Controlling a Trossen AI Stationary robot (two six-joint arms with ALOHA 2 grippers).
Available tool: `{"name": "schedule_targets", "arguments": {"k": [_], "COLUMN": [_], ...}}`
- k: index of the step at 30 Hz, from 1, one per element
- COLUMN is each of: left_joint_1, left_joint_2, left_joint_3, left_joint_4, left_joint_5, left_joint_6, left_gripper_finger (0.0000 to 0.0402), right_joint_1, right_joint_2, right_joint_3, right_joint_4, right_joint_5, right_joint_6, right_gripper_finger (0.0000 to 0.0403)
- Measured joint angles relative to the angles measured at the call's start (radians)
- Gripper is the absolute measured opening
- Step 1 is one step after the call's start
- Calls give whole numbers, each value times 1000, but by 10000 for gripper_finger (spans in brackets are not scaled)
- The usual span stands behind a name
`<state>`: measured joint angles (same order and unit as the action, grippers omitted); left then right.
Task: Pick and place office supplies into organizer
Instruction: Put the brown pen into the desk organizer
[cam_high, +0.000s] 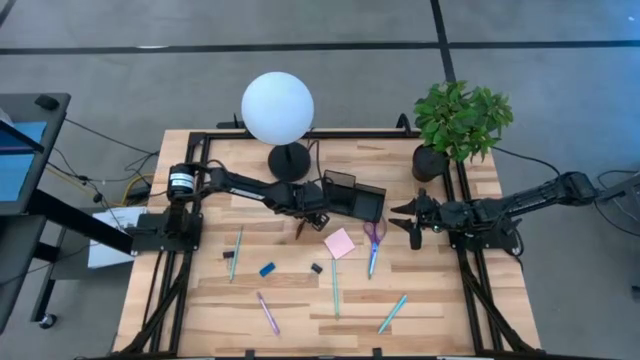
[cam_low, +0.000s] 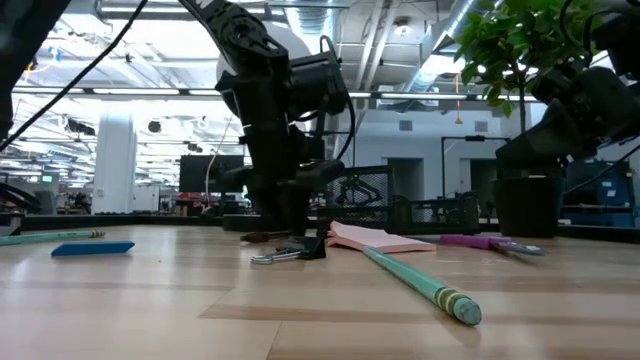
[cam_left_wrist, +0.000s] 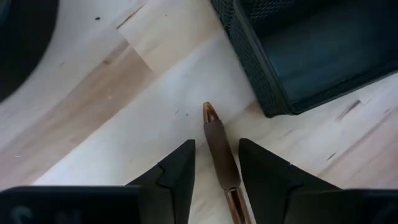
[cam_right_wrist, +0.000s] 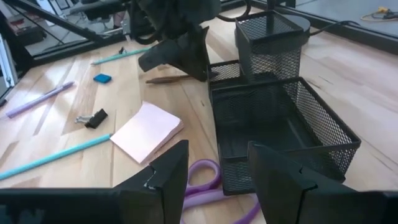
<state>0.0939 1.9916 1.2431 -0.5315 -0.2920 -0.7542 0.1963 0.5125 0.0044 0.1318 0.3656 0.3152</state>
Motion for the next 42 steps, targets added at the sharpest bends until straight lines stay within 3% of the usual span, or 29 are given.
{"name": "schedule_targets", "arguments": {"k": [5,11,15,19,22,27,30,32,36,42], "left_joint_1": [0,-11,-48,-103,-148,-210,-231,-226,-193,-80], "left_joint_2": [1,2,-3,-36,-113,-271,-380,-426,-459,-370], "left_joint_3": [2,0,5,36,83,132,124,96,32,-92], "left_joint_4": [-79,-95,-106,-228,-263,-298,-105,87,518,1021], "left_joint_5": [-16,-41,-63,-55,-104,-286,-456,-487,-350,-113], "left_joint_6": [39,103,140,148,171,215,342,472,747,967], "left_gripper_finger": [100,21,16,13,13,12,12,12,11,11], "right_joint_1": [0,0,0,0,0,0,0,0,0,0], "right_joint_2": [0,0,0,0,0,0,0,0,0,0], "right_joint_3": [0,0,0,0,0,0,0,0,0,0], "right_joint_4": [1,2,-1,-5,-5,-6,-5,-5,-5,-6], "right_joint_5": [0,1,1,1,1,2,2,2,2,2], "right_joint_6": [0,2,27,29,30,36,36,36,36,36], "right_gripper_finger": [159,159,159,159,159,159,159,159,159,159]}}
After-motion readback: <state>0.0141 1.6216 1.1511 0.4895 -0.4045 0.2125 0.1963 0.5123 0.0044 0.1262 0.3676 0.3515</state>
